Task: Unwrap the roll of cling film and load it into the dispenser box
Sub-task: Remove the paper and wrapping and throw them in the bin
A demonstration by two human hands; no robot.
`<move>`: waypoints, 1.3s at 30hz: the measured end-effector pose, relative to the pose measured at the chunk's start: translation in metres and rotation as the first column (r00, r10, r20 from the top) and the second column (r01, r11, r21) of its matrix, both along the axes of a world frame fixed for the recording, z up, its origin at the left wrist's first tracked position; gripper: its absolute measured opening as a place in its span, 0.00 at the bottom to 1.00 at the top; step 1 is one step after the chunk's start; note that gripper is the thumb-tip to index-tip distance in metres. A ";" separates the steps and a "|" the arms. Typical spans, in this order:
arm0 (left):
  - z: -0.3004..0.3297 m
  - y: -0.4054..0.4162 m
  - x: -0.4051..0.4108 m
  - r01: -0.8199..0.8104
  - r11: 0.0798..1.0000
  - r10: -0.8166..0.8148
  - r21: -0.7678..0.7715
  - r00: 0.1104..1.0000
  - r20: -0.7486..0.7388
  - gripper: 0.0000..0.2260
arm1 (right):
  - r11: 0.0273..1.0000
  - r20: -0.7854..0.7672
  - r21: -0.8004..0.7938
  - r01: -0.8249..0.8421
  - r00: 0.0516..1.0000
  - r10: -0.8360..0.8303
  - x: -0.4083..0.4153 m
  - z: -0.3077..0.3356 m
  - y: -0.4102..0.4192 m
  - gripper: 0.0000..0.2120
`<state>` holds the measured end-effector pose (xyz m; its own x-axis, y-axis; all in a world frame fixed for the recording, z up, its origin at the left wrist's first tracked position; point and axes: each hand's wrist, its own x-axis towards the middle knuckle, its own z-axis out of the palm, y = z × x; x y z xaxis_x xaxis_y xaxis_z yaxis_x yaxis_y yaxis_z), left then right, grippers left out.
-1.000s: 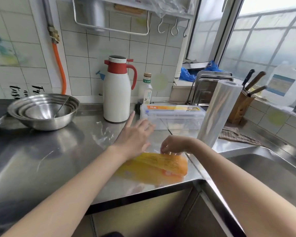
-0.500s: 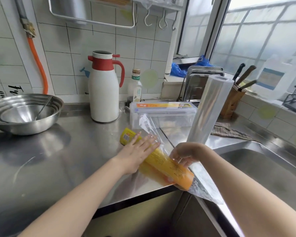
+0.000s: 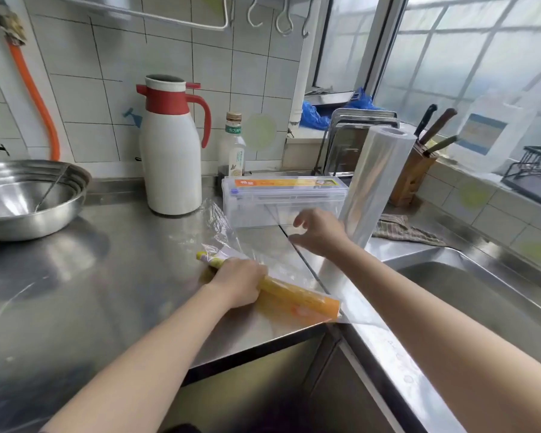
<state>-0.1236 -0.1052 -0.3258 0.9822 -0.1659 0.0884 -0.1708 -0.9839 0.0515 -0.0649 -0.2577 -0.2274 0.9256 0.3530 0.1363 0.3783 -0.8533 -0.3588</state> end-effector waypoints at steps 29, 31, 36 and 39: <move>0.109 -0.031 -0.059 0.062 0.660 -0.067 -0.749 0.997 0.024 0.14 | 0.296 -0.604 0.792 0.535 0.612 0.510 -0.059 0.036 -0.008 0.28; 0.113 -0.034 -0.061 0.062 0.699 -0.086 -0.713 0.996 0.002 0.14 | 0.342 -0.610 0.792 0.505 0.644 0.462 -0.060 0.037 -0.012 0.25; 0.116 -0.049 -0.063 0.002 0.775 -0.043 -0.632 0.998 -0.050 0.13 | 0.333 -0.554 0.823 0.461 0.780 0.290 -0.062 0.030 -0.022 0.26; 0.114 -0.054 -0.063 -0.107 0.772 0.130 -0.627 0.991 -0.009 0.18 | 0.178 -0.558 0.829 0.530 0.804 0.205 -0.056 0.027 -0.027 0.21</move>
<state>-0.1864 -0.1587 -0.2116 0.9849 0.0550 0.1639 -0.0677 -0.7493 0.6587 -0.1212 -0.2851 -0.2004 0.9680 0.1215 -0.2195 -0.2450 0.2707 -0.9310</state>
